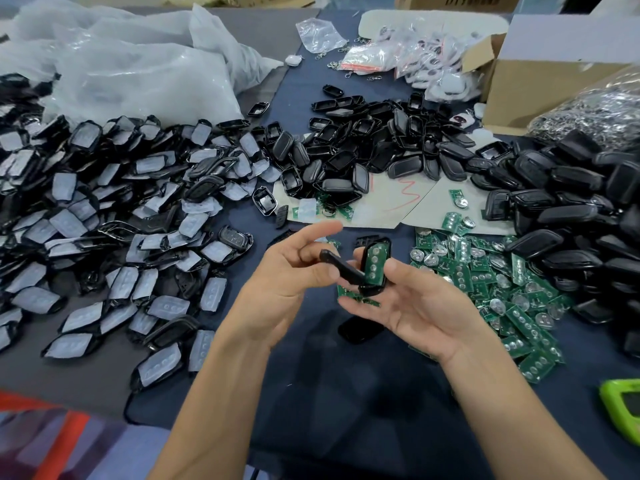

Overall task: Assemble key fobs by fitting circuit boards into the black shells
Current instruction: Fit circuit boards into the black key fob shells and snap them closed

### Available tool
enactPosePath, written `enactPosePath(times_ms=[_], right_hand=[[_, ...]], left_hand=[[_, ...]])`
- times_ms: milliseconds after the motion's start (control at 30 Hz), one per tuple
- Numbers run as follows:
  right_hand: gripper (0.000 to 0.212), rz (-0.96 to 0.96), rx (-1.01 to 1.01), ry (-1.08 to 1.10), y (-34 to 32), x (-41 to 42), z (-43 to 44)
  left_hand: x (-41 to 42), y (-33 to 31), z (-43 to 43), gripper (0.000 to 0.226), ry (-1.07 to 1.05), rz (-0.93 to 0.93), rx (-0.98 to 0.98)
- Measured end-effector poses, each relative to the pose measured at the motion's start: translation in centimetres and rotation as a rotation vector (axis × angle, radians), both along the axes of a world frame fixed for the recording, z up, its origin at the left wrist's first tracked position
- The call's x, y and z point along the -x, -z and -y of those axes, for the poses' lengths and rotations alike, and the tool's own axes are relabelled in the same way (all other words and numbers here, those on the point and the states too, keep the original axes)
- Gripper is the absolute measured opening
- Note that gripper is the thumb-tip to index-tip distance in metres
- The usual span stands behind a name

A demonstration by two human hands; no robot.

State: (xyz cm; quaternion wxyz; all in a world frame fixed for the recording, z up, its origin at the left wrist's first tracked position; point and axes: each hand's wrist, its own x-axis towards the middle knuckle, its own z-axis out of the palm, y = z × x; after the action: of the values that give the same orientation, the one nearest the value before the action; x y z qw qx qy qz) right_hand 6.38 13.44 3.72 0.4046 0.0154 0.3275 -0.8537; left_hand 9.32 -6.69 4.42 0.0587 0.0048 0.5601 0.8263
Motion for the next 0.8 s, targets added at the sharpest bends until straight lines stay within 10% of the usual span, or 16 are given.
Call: enactPosePath(times_ms=[200,533,800], right_hand=[[0.051,-0.058,0.052,-0.223,0.1,-0.5,0.1],[0.036,-0.091,-0.223,0.02,0.1,0.1,0.8],[0.025,-0.251,-0.485,0.347,-0.5,-0.1,1.6]], left_hand=[[-0.1,-0.2,1.4,0.047,0.212,-0.106,0.059],[-0.3,0.9,2.2,0.062,0.189,-0.039,0.121],[-0.7,0.7,-1.9,0.041,-0.216,0.312,0.322]])
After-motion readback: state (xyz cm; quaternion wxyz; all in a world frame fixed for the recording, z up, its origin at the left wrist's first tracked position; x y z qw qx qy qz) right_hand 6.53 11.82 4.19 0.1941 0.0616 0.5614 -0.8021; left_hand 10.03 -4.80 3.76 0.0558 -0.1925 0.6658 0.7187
